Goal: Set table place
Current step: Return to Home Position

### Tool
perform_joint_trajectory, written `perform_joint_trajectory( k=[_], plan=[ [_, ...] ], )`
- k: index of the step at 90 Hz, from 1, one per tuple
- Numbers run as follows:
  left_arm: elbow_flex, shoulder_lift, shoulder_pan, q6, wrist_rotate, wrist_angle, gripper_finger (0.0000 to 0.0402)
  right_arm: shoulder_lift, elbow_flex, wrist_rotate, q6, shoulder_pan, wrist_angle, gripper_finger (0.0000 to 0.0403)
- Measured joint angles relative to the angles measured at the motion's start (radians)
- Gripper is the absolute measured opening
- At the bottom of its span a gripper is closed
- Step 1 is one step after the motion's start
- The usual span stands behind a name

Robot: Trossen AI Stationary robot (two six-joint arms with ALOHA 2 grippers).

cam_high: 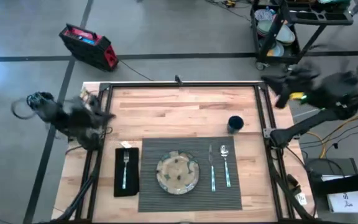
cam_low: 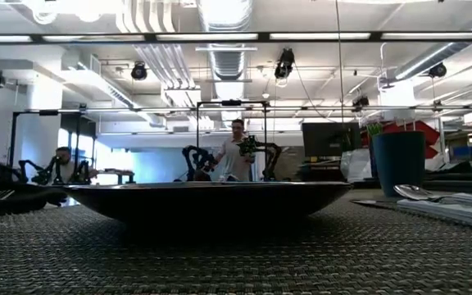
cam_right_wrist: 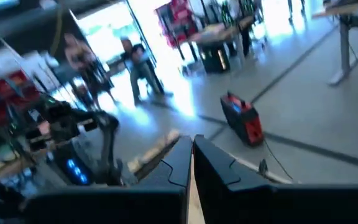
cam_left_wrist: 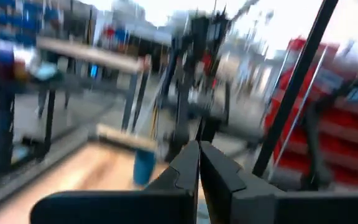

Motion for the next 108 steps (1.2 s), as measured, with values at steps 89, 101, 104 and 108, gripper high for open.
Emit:
perform_joint_trajectory(
  k=[89, 101, 104, 108],
  plan=[
    [0.171, -0.333, 0.118, -0.061, -0.069, -0.379, 0.0000, -0.552, -0.207, -0.122, -0.085, -0.259, -0.029, 0.0000],
    [0.199, -0.331, 0.206, -0.115, -0.037, -0.481, 0.0000, -0.659, -0.271, -0.185, -0.064, -0.390, -0.029, 0.0000],
    [0.203, -0.331, 0.230, -0.130, -0.029, -0.496, 0.0000, -0.688, -0.288, -0.205, -0.056, -0.428, -0.029, 0.0000],
    [0.201, -0.332, 0.261, -0.145, -0.010, -0.515, 0.0000, -0.725, -0.308, -0.233, -0.044, -0.474, -0.029, 0.0000]
  ],
)
